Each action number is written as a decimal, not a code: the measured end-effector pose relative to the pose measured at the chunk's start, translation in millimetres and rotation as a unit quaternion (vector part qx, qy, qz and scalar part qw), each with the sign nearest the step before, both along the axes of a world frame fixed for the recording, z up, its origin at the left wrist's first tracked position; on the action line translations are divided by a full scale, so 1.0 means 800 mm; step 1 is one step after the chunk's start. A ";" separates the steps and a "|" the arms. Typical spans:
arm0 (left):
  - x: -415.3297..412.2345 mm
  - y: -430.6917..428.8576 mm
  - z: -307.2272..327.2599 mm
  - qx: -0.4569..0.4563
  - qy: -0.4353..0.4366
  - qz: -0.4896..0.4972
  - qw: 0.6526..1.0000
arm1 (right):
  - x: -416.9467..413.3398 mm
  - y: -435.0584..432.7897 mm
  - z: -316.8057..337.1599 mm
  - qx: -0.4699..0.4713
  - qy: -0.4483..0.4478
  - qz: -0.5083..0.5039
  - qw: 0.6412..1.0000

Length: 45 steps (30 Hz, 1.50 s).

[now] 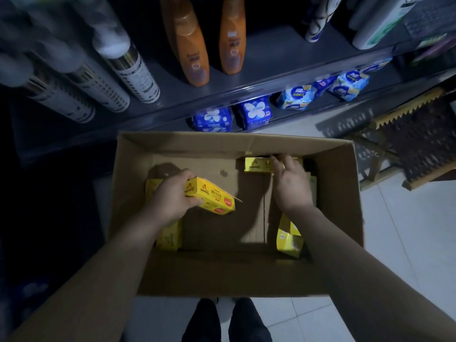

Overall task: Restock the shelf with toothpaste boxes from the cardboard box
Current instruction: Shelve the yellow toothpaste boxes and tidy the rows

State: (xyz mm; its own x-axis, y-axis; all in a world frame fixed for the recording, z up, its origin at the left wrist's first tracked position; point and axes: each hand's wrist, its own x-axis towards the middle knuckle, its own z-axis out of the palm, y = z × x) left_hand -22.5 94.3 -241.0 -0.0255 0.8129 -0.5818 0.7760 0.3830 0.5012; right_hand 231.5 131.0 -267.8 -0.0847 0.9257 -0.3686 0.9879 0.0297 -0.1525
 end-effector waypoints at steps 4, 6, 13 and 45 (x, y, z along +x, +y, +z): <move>-0.001 -0.006 0.000 0.006 -0.023 0.031 0.999 | -0.002 0.003 -0.005 0.039 -0.030 0.033 0.998; -0.002 -0.007 0.000 0.008 -0.034 0.037 0.999 | -0.003 0.005 -0.009 0.071 -0.039 0.054 0.995; -0.008 -0.014 0.006 0.036 -0.051 0.045 0.997 | 0.002 0.009 -0.023 0.130 -0.023 0.054 0.990; -0.071 -0.155 0.404 0.224 0.002 0.237 0.945 | -0.072 -0.069 0.387 -0.060 0.524 -0.137 0.839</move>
State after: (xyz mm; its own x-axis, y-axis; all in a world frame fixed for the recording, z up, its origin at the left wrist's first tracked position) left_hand -79.1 -29.4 82.2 -0.4496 0.8746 -0.1814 0.5731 0.4382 0.6925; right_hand 174.0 76.0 41.6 -0.2111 0.9247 -0.3169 0.2771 -0.2543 -0.9266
